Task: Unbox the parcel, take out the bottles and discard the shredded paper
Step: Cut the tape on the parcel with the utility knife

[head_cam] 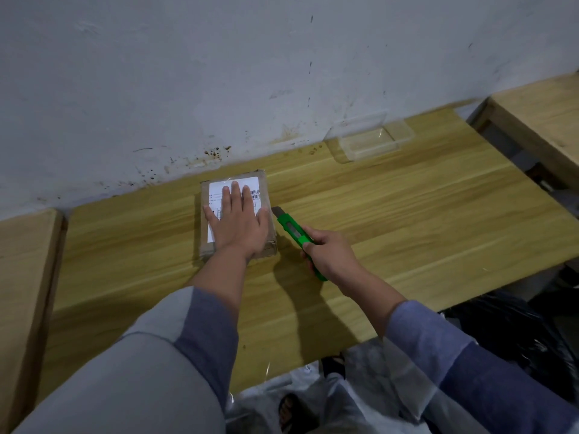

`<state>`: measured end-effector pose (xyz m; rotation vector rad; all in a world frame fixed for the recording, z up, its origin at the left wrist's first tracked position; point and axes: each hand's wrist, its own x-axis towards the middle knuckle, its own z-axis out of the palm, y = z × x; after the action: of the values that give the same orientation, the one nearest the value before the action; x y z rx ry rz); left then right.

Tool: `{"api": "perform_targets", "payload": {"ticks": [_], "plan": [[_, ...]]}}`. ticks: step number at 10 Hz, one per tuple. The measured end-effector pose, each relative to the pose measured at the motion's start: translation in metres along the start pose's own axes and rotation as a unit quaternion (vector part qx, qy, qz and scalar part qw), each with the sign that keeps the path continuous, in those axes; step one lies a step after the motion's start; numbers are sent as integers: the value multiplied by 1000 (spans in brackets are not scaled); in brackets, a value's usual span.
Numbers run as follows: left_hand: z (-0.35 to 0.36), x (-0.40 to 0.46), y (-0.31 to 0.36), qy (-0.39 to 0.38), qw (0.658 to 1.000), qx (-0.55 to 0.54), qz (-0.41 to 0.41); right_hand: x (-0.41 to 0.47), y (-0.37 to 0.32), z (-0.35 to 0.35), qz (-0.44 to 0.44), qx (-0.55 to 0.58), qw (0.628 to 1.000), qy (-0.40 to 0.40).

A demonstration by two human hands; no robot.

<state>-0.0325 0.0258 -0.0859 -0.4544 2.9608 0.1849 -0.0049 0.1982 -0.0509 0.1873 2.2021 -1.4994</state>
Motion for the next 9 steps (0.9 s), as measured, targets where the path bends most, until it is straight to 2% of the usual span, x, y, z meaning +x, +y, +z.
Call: {"api": "perform_targets", "payload": {"ticks": [9], "plan": [[-2,-1,0,0,1000,-2,2,-49,26,4,17,-8,1000,4]]}}
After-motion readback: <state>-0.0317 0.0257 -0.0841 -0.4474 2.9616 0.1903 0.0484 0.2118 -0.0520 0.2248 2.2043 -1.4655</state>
